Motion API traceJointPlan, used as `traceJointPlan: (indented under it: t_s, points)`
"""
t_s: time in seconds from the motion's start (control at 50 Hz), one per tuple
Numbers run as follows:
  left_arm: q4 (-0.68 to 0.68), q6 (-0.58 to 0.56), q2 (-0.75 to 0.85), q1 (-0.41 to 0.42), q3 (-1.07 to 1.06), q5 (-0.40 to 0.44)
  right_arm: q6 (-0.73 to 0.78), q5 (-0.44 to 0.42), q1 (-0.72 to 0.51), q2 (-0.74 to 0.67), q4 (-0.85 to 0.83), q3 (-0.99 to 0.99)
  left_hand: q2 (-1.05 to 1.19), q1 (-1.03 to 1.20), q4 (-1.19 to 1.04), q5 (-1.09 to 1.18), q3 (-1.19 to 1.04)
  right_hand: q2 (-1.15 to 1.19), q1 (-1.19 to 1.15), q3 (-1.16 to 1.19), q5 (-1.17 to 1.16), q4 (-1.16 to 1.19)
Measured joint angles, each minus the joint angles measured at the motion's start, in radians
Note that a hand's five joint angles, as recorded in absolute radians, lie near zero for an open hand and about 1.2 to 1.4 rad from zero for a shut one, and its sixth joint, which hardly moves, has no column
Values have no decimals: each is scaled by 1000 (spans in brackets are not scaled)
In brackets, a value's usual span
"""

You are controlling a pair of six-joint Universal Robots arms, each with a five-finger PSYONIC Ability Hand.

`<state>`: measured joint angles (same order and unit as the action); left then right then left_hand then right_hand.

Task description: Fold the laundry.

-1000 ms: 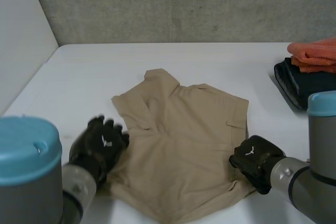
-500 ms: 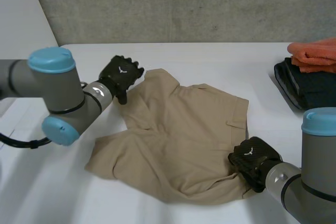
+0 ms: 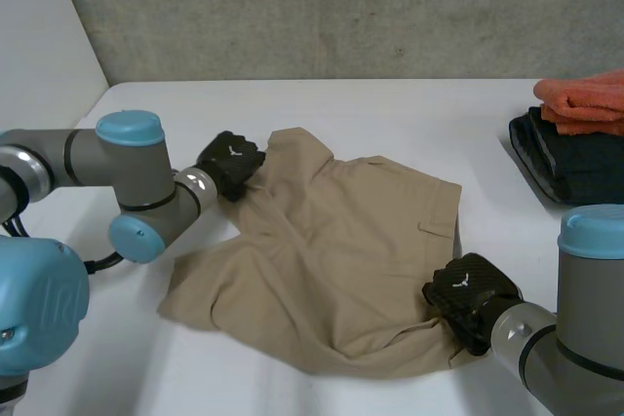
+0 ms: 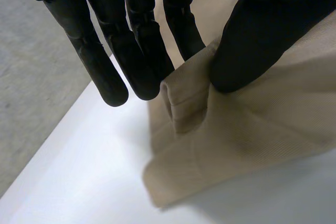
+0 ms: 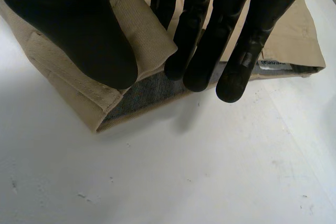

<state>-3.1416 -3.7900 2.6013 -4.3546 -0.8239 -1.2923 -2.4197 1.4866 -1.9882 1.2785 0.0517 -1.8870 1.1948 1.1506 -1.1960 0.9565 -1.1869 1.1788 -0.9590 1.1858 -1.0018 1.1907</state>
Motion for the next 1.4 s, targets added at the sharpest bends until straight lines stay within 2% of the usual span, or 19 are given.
traceJointPlan:
  t_s: [0.38, 0.52, 0.56, 0.58, 0.62, 0.64, 0.7, 0.84, 0.94, 1.02, 1.06, 1.12, 1.2, 1.28, 1.3, 1.32, 1.34, 1.36, 1.4]
  points:
    - [-7, -91, -251, -1, -350, -264, -3, 1, -10, 1, -9, -9, 2, 0, -3, 0, 0, 0, 0, 0, -1, 0]
    - [-3, -89, -278, 12, -436, -369, -13, 1, -12, 2, -14, -11, -1, 0, -1, 0, 0, 0, 0, 0, -1, 0]
    - [-5, -86, -278, 14, -447, -379, -16, 1, -13, 2, -14, -11, -40, -40, 40, -29, 39, 0, 0, 0, -1, 0]
    - [-8, -84, -278, 16, -453, -385, -19, 1, -13, 2, -14, -12, -272, -258, 261, -209, 253, 0, 0, 0, -1, 0]
    - [-11, -83, -278, 16, -456, -387, -20, 1, -13, 2, -14, -13, -272, -258, 261, -209, 253, 0, 0, 0, -1, 0]
    - [-19, -79, -280, 19, -461, -389, -24, 1, -13, 3, -15, -14, -539, -505, 542, -475, 526, 0, 0, 0, -1, 0]
    - [-34, -74, -299, 24, -468, -390, -26, 1, -13, 3, -18, -16, -667, -622, 669, -607, 652, 0, 0, 0, -1, 0]
    - [-57, -29, -425, 37, -530, -391, -31, 1, -11, 6, -27, -19, -741, -688, 755, -692, 729, 0, 0, 0, -1, 0]
    - [-61, 53, -566, 59, -627, -366, -41, 1, -9, 12, -30, -20, -805, -752, 814, -754, 794, 0, 0, 0, -1, 0]
    - [-43, 120, -675, 101, -727, -257, -47, 1, -8, 18, -31, -20, -801, -748, 808, -744, 791, 0, 0, 0, -1, 0]
    - [-40, 123, -680, 105, -734, -244, -47, 1, -8, 19, -31, -20, -801, -748, 808, -744, 791, 0, 0, 0, -1, 0]
    - [1, 133, -681, 125, -769, -157, -48, 1, -6, 23, -30, -20, -773, -744, 774, -704, 766, 0, 0, 0, -1, 0]
    - [23, 129, -655, 128, -770, -136, -48, 1, -4, 25, -29, -21, -729, -683, 726, -657, 720, 0, 0, 0, -1, 0]
    - [56, 108, -572, 126, -749, -133, -46, 1, 0, 32, -29, -25, -443, -371, 444, -383, 437, 0, 0, 0, -1, 0]
    - [59, 104, -561, 125, -745, -139, -46, 1, 0, 35, -29, -25, -443, -371, 444, -383, 437, 0, 0, 0, -1, 0]
    - [60, 102, -553, 123, -743, -147, -46, 1, 1, 37, -29, -25, -291, -228, 306, -249, 299, 0, 0, 0, -1, 0]
    - [61, 100, -549, 123, -742, -154, -46, 2, 1, 38, -28, -25, -291, -228, 306, -249, 299, 0, 0, 0, -1, 0]
    - [61, 98, -545, 122, -741, -162, -46, 2, 1, 41, -28, -25, -124, -50, 125, -77, 122, 0, 0, 0, -1, 0]
    - [61, 96, -545, 122, -742, -194, -45, 2, 2, 50, -27, -25, -21, -11, 20, 4, 20, 0, 0, 0, -1, 0]
